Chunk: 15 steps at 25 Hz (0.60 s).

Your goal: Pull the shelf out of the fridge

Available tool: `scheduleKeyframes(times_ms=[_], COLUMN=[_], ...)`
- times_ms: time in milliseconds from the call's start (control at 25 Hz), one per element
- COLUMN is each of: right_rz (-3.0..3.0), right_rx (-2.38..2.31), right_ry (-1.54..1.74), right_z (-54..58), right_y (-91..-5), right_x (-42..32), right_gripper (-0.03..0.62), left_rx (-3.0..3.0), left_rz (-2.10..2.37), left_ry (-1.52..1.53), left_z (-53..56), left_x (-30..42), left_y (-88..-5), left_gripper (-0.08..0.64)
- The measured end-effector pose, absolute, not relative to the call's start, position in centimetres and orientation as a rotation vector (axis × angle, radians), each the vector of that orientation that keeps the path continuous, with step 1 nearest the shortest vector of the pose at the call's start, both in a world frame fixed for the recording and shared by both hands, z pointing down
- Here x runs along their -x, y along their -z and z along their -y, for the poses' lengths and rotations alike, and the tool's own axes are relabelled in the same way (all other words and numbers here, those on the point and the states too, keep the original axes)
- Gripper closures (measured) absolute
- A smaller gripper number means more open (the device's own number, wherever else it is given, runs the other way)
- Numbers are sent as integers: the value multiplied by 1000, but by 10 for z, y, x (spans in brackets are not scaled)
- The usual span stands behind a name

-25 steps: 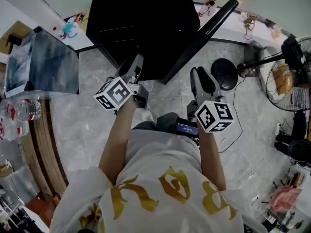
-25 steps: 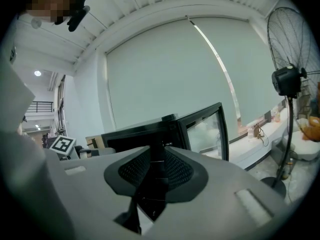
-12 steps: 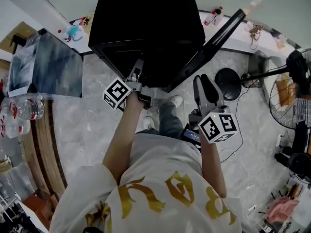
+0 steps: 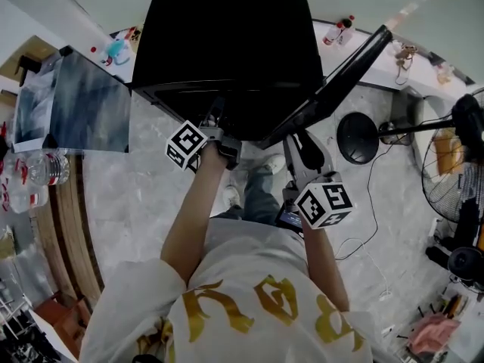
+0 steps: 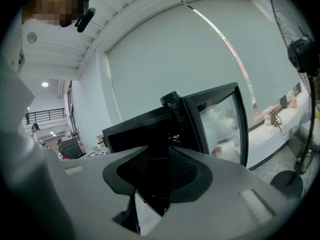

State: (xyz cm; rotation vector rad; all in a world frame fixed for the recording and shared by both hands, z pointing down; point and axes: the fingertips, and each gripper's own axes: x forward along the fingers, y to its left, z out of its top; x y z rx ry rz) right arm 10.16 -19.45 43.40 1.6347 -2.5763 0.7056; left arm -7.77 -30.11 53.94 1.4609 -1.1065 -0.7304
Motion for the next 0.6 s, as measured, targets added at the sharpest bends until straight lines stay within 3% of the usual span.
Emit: scheduleKeyframes(times_ms=[520, 600], right_rz=[2582, 2587], right_rx=[-1433, -1413], right_ry=[-751, -762], right_z=[214, 214], right_y=[-461, -462], right_x=[-71, -68], right_gripper=[460, 460], left_rx=[-1383, -1391], left_rz=[1132, 1120], left_ry=[867, 897], left_z=[347, 354], left_x=[85, 85], left_y=[-555, -554], left_gripper=[371, 476])
